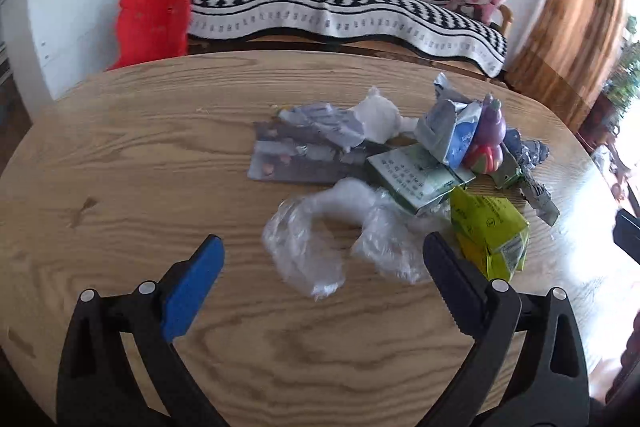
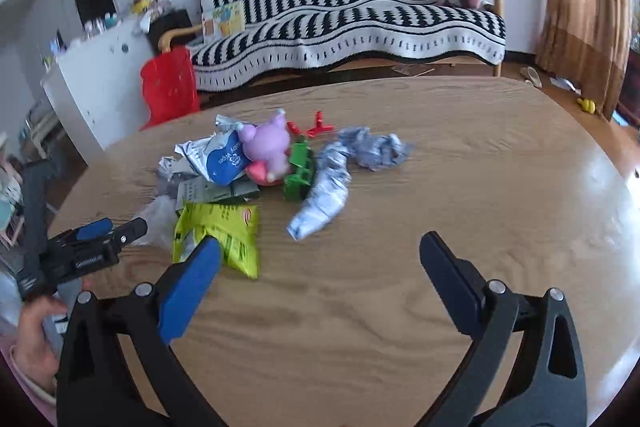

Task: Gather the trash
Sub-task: 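Grasp the clear plastic bag with the left gripper while the right gripper grasps the blue foil wrapper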

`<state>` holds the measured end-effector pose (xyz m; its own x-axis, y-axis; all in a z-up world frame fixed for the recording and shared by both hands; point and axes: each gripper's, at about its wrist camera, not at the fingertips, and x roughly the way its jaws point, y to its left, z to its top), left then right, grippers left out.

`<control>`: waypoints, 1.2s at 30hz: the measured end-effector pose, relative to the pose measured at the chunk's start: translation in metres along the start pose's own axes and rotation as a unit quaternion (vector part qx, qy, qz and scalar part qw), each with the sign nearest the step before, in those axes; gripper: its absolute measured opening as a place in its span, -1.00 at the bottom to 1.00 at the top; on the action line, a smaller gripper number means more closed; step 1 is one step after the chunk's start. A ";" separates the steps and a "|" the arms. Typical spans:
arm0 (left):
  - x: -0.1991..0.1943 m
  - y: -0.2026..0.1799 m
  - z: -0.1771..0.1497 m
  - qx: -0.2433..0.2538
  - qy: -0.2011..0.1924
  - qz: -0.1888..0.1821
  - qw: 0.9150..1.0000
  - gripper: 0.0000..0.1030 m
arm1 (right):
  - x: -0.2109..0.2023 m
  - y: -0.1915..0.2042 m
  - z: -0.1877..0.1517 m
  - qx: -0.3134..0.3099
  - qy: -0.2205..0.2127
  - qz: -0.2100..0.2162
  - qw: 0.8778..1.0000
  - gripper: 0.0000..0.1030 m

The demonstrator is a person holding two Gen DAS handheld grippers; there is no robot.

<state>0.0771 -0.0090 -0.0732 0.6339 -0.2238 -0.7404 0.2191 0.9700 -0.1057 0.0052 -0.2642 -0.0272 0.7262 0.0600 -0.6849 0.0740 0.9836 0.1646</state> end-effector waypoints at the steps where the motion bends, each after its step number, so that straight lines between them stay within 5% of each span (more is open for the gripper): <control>1: 0.003 -0.001 0.002 0.003 0.004 -0.014 1.000 0.87 | 0.008 0.005 0.006 -0.001 0.001 -0.004 1.000 0.87; 4: 0.022 -0.009 0.006 0.021 0.021 -0.040 0.999 0.87 | 0.038 0.014 0.022 -0.007 0.004 -0.007 1.000 0.87; 11: 0.048 -0.004 0.010 0.061 0.032 -0.024 0.997 0.87 | 0.094 0.007 0.021 -0.001 0.053 -0.037 0.998 0.85; 13: 0.052 0.001 0.011 0.054 0.042 -0.035 0.997 0.79 | 0.095 0.008 0.020 -0.010 0.049 -0.033 0.998 0.63; 14: 0.049 0.002 0.010 0.056 0.037 -0.035 0.997 0.50 | 0.093 0.007 0.020 -0.012 0.043 -0.027 0.999 0.30; 15: 0.046 0.003 0.011 0.059 0.033 -0.041 0.997 -0.26 | 0.092 0.006 0.020 -0.010 0.041 -0.029 0.999 0.12; 16: 0.043 0.005 0.012 0.054 0.033 -0.050 0.997 -0.56 | 0.090 0.003 0.019 -0.008 0.037 -0.030 0.999 -0.23; 17: 0.041 0.008 0.012 0.043 0.032 -0.059 0.997 -0.61 | 0.090 0.000 0.017 -0.006 0.037 -0.030 0.999 -0.51; 18: 0.036 0.013 0.013 0.027 0.024 -0.066 0.997 -0.70 | 0.088 -0.002 0.015 -0.006 0.037 -0.032 0.999 -0.53; 28: -0.013 0.009 0.016 0.029 -0.045 -0.051 0.997 -0.78 | 0.078 -0.011 -0.001 -0.003 0.028 -0.035 0.999 -0.67; 36: -0.049 0.037 0.025 -0.007 -0.110 -0.042 0.993 -0.82 | 0.040 -0.007 0.002 0.006 -0.053 -0.038 0.998 -0.67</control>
<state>0.0722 0.0351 -0.0242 0.7609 -0.3177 -0.5658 0.2683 0.9479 -0.1716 0.0355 -0.2686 -0.0547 0.7858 -0.0343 -0.6175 0.1399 0.9824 0.1235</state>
